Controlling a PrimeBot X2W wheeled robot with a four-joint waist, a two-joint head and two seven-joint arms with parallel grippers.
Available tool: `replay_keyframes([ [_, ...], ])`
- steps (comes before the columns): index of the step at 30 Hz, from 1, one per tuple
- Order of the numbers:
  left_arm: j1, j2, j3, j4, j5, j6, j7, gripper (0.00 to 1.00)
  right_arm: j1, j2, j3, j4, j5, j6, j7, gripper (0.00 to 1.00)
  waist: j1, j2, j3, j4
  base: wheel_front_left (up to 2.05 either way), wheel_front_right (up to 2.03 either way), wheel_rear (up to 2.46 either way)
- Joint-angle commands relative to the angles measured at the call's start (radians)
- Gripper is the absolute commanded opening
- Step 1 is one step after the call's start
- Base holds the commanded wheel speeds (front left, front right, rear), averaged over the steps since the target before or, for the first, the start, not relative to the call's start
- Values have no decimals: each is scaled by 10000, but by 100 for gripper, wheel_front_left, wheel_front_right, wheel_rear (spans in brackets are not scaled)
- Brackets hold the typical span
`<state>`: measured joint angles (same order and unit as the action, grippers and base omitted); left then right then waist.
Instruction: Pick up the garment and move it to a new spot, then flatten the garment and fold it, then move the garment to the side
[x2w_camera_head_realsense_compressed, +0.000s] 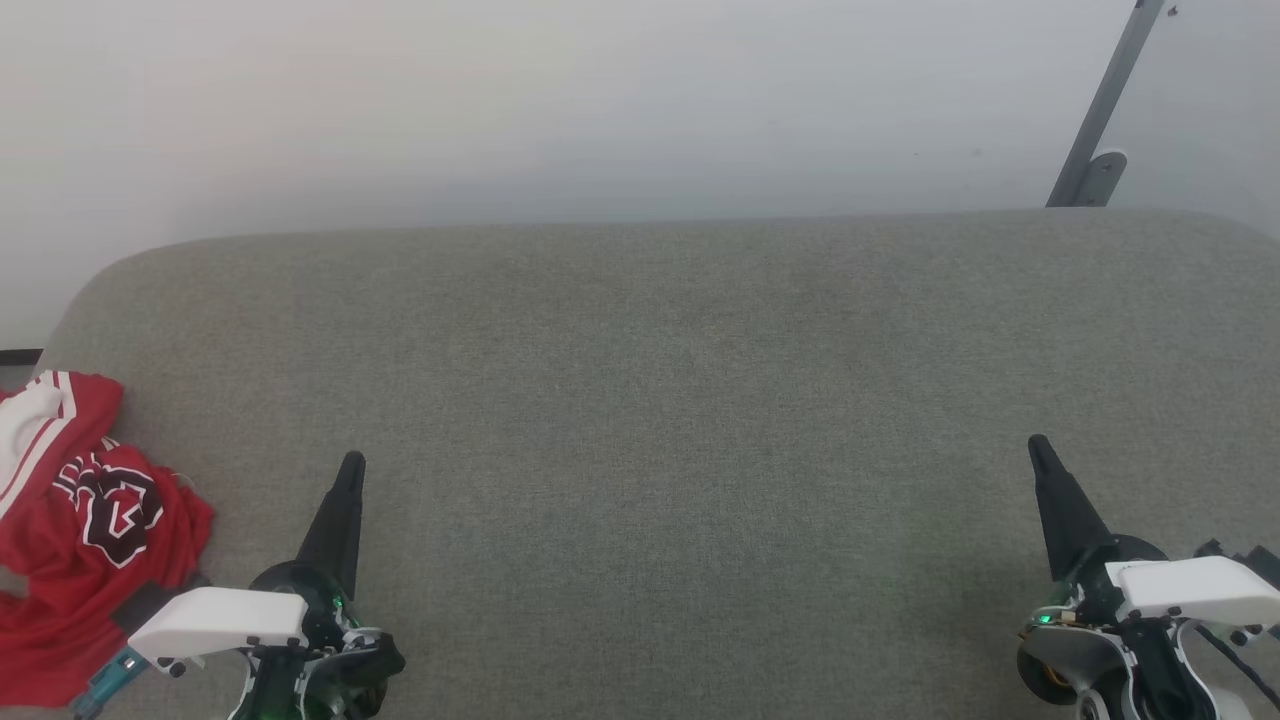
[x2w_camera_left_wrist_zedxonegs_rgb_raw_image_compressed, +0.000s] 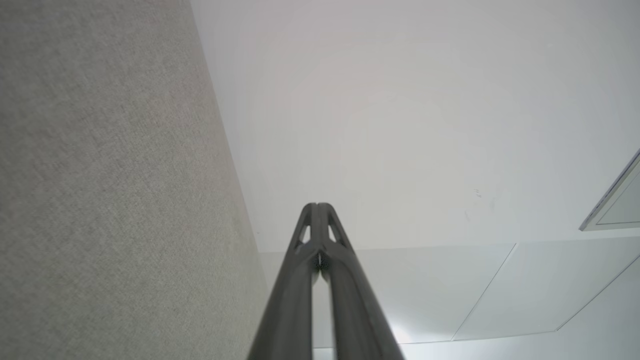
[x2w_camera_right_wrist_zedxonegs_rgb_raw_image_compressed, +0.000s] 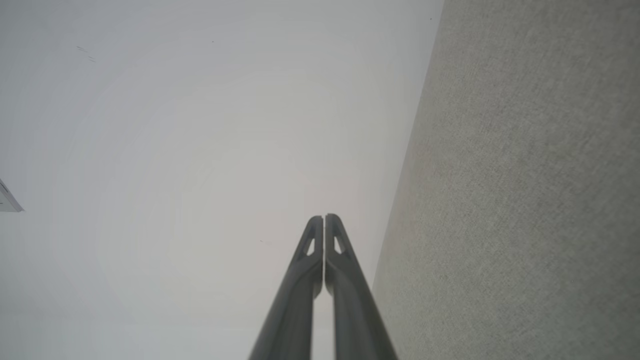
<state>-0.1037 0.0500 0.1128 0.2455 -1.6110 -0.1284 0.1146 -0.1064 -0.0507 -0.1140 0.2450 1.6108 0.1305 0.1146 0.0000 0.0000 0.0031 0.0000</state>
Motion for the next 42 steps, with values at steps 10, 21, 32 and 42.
replay_keyframes([
  [10, -123, -27, 14, -8, -39, -48, 15, 0, -48, 34, -1, -22, 43, 4, 18, 0, 0, 0, 0, 0, 0, 0, 0],
  [21, -124, -27, 16, -8, -39, -48, 17, 0, -48, 34, -4, -22, 43, 4, 16, 0, 0, 0, 0, 0, 0, 0, 0],
  [32, -124, -26, 16, -8, -39, -48, 17, 0, -48, 34, -3, -22, 43, 4, 16, 0, 0, 0, 0, 0, 0, 0, 0],
  [42, -124, -26, 16, -8, -39, -48, 15, 0, -48, 34, -1, -22, 43, 4, 16, 0, 0, 0, 0, 0, 0, 0, 0],
])
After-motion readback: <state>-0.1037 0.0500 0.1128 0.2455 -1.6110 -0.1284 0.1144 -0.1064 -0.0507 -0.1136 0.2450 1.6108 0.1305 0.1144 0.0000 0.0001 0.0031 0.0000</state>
